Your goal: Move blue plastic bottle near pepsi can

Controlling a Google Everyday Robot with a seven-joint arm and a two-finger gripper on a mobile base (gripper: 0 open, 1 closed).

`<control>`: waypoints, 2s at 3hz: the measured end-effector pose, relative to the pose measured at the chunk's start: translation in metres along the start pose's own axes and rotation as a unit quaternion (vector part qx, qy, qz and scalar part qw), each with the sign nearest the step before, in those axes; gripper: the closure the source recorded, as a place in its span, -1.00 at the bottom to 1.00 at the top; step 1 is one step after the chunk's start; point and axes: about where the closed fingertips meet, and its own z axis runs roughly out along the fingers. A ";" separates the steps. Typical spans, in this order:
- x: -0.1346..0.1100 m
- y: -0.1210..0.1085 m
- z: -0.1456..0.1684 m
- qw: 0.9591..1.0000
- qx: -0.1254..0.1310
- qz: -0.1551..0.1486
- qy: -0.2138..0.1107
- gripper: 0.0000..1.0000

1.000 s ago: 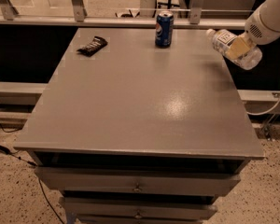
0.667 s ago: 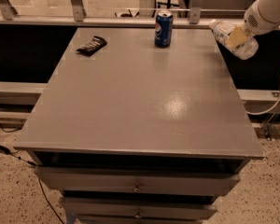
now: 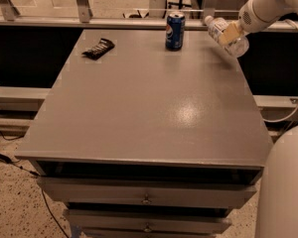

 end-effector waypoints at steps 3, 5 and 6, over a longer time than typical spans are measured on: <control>-0.023 0.044 0.041 0.997 -0.068 0.019 -0.012 0.53; -0.027 0.053 0.052 0.996 -0.082 0.030 -0.014 -0.40; -0.026 0.058 0.055 0.995 -0.091 0.033 -0.015 -0.86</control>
Offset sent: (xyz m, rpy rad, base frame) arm 0.0260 0.0535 -0.0188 0.1306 0.0322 0.0719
